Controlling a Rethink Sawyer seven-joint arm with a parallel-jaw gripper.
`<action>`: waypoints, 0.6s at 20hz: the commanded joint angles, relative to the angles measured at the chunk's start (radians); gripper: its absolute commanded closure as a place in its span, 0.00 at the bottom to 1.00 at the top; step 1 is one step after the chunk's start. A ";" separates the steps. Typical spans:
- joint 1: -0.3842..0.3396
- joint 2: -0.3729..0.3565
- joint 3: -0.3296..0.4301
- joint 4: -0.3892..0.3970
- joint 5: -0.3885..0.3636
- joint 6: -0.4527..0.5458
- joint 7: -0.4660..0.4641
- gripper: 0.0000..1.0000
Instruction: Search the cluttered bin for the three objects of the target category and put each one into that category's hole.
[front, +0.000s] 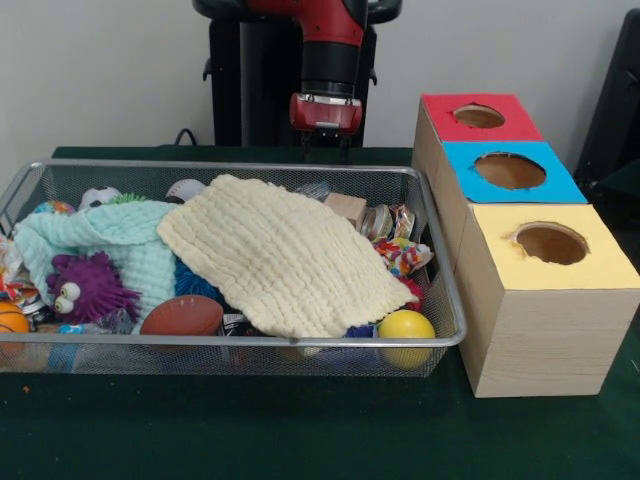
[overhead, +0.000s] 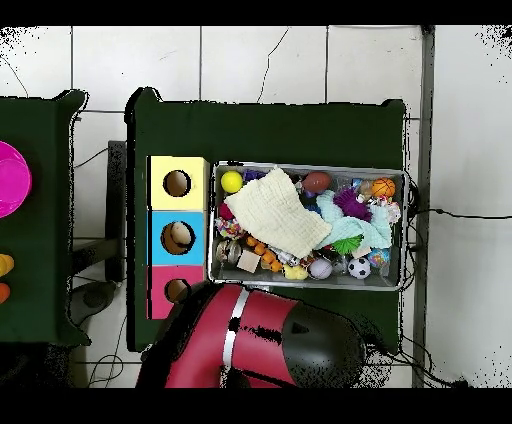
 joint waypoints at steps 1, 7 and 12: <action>-0.008 0.059 0.029 -0.177 0.073 -0.061 0.192 0.00; -0.010 0.089 0.031 -0.199 0.078 -0.079 0.192 0.00; -0.012 0.106 0.035 -0.210 0.084 -0.089 0.193 0.00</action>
